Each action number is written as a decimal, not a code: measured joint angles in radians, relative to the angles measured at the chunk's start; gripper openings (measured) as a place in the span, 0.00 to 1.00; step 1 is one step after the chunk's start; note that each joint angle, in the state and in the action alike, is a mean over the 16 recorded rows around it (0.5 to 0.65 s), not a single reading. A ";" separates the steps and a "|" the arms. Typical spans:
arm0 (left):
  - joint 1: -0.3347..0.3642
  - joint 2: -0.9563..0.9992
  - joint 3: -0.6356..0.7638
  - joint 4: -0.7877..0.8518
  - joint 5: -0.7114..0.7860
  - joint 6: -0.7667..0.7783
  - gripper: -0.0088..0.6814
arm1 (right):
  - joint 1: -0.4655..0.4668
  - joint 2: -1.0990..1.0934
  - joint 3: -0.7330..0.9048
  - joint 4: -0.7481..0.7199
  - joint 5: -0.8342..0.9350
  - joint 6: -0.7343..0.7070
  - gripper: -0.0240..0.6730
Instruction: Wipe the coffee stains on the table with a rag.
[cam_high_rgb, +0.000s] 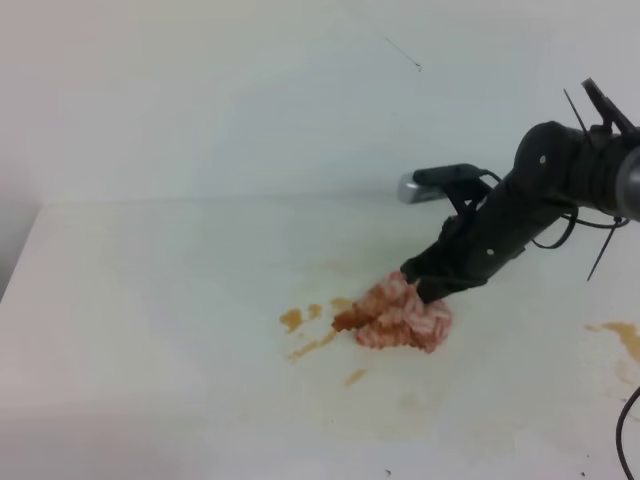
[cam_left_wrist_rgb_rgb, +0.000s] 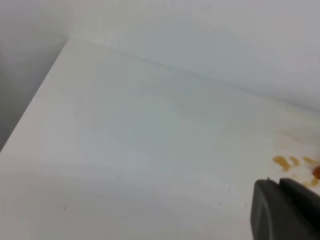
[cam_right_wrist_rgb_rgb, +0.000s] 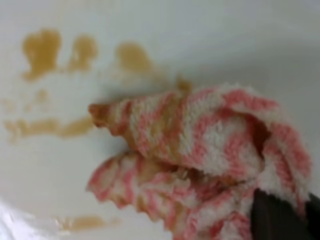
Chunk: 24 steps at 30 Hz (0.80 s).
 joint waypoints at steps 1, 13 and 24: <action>0.000 0.000 0.000 0.000 0.000 0.000 0.01 | -0.002 0.005 -0.012 0.002 0.002 0.003 0.06; 0.000 0.000 0.000 0.000 0.000 0.000 0.01 | 0.040 0.143 -0.235 0.021 0.088 0.019 0.06; 0.000 0.000 0.000 0.000 0.000 0.000 0.01 | 0.176 0.258 -0.426 0.011 0.158 0.026 0.06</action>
